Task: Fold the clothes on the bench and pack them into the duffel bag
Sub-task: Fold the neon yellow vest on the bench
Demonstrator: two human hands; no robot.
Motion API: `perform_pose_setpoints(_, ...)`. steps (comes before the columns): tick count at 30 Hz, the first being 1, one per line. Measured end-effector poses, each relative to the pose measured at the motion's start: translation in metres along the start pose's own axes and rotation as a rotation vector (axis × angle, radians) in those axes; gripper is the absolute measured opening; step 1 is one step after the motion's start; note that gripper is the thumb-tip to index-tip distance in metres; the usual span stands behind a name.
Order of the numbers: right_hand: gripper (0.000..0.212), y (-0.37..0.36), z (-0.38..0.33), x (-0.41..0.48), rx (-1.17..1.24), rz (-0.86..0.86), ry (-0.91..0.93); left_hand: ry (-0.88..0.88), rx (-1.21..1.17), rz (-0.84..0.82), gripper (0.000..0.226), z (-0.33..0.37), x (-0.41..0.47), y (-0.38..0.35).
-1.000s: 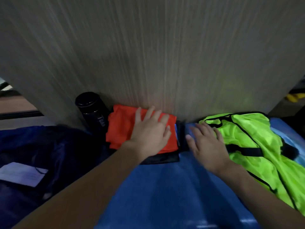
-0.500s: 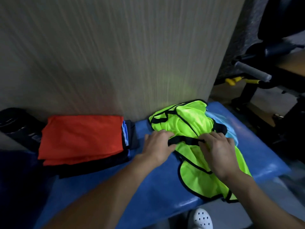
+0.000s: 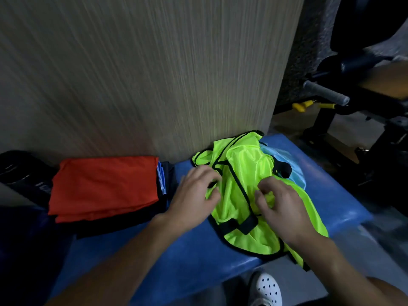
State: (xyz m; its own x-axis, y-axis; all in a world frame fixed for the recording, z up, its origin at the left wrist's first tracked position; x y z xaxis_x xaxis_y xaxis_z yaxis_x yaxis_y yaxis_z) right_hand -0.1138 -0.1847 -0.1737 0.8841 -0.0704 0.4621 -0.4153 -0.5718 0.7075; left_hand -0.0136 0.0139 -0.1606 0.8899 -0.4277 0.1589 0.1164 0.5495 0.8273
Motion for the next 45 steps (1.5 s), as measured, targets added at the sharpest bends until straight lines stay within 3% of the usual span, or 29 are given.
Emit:
perform_pose_setpoints(4,0.044,-0.013,0.008,-0.003,-0.153,-0.288,-0.037,0.364,-0.058,-0.155,0.064,-0.002,0.012,-0.009)
perform_pose_setpoints(8,0.003,-0.017,0.01,-0.003,-0.168,-0.325,0.007,0.554,-0.249,-0.11,0.065,-0.009,0.023,-0.024)
perform_pose_setpoints(13,0.025,-0.009,0.011,0.008,-0.021,-0.13,0.033,0.447,-0.349,0.081,0.017,-0.003,0.026,-0.023)
perform_pose_setpoints(15,0.036,-0.008,0.008,0.012,0.068,-0.074,0.018,0.352,-0.278,0.166,0.019,0.002,0.018,-0.016)
perform_pose_setpoints(18,0.034,-0.01,0.0,0.018,0.189,0.021,-0.018,0.209,-0.214,0.222,0.022,0.005,-0.003,-0.001)
perform_pose_setpoints(22,0.022,-0.008,-0.014,0.029,0.206,0.121,-0.024,0.068,-0.115,0.073,0.019,0.003,-0.044,0.023)
perform_pose_setpoints(24,0.02,-0.005,-0.02,0.03,0.194,0.17,-0.03,0.096,-0.039,-0.142,0.015,0.003,-0.066,0.034)
perform_pose_setpoints(26,0.025,-0.008,-0.022,0.024,0.181,0.149,-0.055,0.152,0.029,-0.284,0.028,0.005,-0.076,0.043)
perform_pose_setpoints(28,0.042,-0.015,-0.022,0.016,0.139,0.039,-0.086,0.206,-0.006,-0.254,0.034,0.009,-0.072,0.048)
perform_pose_setpoints(31,0.067,-0.029,-0.024,0.006,0.025,-0.186,-0.043,0.235,-0.083,-0.122,0.017,0.012,-0.05,0.04)
perform_pose_setpoints(33,0.058,-0.035,-0.026,0.004,-0.035,-0.248,0.013,0.293,-0.082,-0.109,0.023,0.009,-0.033,0.029)
perform_pose_setpoints(36,0.014,-0.033,-0.026,0.006,-0.085,-0.229,0.098,0.424,-0.15,-0.092,0.038,0.005,-0.008,0.014)
perform_pose_setpoints(38,0.013,-0.031,-0.021,0.005,-0.14,-0.296,0.136,0.503,-0.21,-0.06,0.048,0.002,0.009,0.006)
perform_pose_setpoints(40,0.033,-0.028,-0.014,-0.002,-0.147,-0.383,0.189,0.571,-0.294,-0.013,0.057,0.001,0.028,-0.001)
perform_pose_setpoints(42,0.055,-0.022,-0.011,-0.01,-0.043,-0.313,0.214,0.666,-0.43,0.033,0.063,0.002,0.045,-0.006)
perform_pose_setpoints(45,0.046,-0.011,-0.009,-0.003,-0.061,-0.033,0.25,0.769,-0.485,0.097,0.066,-0.003,0.069,-0.014)
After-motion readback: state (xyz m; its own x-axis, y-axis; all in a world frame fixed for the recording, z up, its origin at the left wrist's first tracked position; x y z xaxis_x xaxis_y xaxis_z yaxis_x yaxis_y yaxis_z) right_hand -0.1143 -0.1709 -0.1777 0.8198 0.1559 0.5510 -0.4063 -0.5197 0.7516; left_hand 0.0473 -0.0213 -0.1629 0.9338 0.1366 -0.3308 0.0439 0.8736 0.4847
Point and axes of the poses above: each hand's wrist, its own x-axis towards the middle knuckle, its own y-axis out of the back of the hand, z = x × y, the point moved 1 cm from there along x, towards the middle knuckle, and after that the axes turned 14 degrees about y, right-handed, at the moved point
